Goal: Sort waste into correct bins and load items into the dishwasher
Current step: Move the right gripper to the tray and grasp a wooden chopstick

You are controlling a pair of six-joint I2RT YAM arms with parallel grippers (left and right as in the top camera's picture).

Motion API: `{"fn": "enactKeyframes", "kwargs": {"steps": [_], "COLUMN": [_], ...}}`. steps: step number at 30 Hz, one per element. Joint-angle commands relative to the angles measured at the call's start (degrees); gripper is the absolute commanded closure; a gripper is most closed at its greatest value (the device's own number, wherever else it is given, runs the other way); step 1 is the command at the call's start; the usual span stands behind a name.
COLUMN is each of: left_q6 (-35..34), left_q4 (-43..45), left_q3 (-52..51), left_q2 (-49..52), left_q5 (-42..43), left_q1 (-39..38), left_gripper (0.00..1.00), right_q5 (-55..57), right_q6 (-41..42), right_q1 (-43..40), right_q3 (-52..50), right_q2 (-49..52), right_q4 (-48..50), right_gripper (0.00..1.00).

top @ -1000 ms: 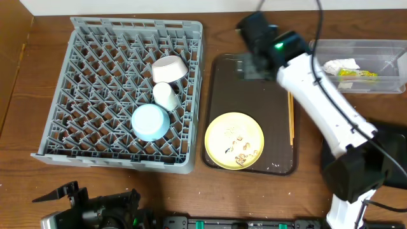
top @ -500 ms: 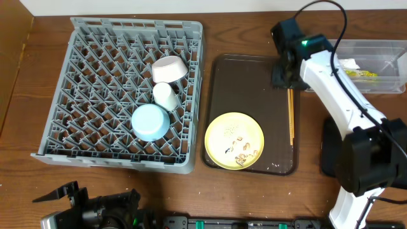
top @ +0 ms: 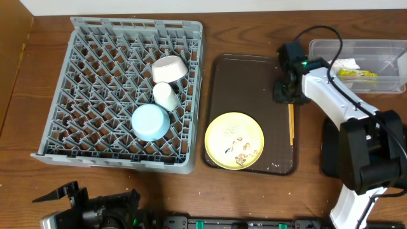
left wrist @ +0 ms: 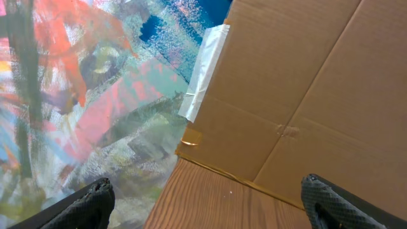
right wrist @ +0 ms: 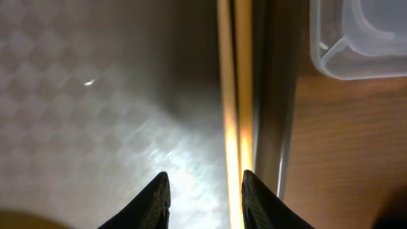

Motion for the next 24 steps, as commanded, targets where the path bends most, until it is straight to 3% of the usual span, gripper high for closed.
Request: {"fn": "enactKeyframes", "kwargs": {"steps": [1, 24], "left_q6": [0.3, 0.3], "left_q4": [0.2, 0.2], "left_q3": [1.0, 1.0], "left_q2": [-0.3, -0.3], "left_q5": [-3.0, -3.0], "left_q1": [0.1, 0.1], "left_gripper": [0.05, 0.05], "right_q5": [-0.8, -1.6], "right_q6": [-0.5, -0.8], "right_q1": [-0.6, -0.5], "right_q3": [-1.6, -6.9], "right_q2": [0.2, 0.2], "right_q4": [1.3, 8.5], "right_gripper": [0.65, 0.64]}}
